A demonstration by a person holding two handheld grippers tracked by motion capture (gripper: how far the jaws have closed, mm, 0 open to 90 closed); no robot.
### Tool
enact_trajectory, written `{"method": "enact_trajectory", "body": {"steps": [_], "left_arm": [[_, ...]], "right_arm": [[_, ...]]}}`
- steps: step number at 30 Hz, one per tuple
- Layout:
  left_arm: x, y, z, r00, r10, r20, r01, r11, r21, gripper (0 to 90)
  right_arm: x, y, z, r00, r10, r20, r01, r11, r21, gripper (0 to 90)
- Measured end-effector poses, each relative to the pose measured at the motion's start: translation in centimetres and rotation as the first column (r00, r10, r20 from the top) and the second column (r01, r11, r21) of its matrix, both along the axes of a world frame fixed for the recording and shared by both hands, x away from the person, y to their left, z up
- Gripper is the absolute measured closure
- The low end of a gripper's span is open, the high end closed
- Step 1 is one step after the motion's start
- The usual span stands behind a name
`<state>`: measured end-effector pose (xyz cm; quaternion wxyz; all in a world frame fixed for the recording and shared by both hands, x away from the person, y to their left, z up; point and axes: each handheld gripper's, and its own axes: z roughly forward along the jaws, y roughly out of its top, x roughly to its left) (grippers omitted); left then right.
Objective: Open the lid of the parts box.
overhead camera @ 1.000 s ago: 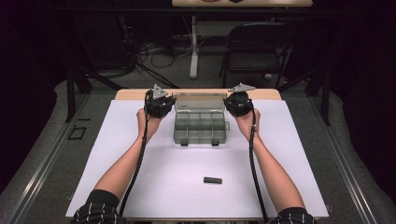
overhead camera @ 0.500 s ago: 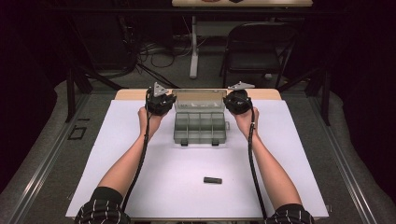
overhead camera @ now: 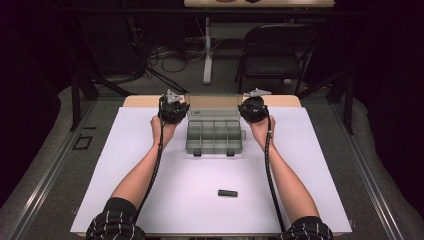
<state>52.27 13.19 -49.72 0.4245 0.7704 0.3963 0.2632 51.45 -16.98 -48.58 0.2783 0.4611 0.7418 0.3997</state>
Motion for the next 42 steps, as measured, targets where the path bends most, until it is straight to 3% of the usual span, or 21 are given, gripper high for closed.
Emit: {"method": "enact_trajectory", "body": {"steps": [13, 22, 42], "left_arm": [[0.4, -0.3, -1.1, 0.9992, 0.015, -0.037, -0.014, 0.9995, 0.028, 79.8], [0.7, -0.5, -2.1, 0.9975, 0.025, -0.067, -0.024, 0.9994, 0.023, 79.7], [1.1, -0.9, -3.3, 0.9946, 0.041, -0.096, -0.036, 0.9976, 0.059, 79.5]], "right_arm": [[0.7, 0.1, -1.3, 0.9991, -0.016, -0.040, 0.016, 0.9999, 0.006, 81.1], [1.0, 0.1, -2.1, 0.9974, -0.029, -0.066, 0.029, 0.9995, 0.007, 81.2], [1.6, 0.3, -3.7, 0.9931, -0.046, -0.108, 0.047, 0.9988, 0.010, 80.9]]}}
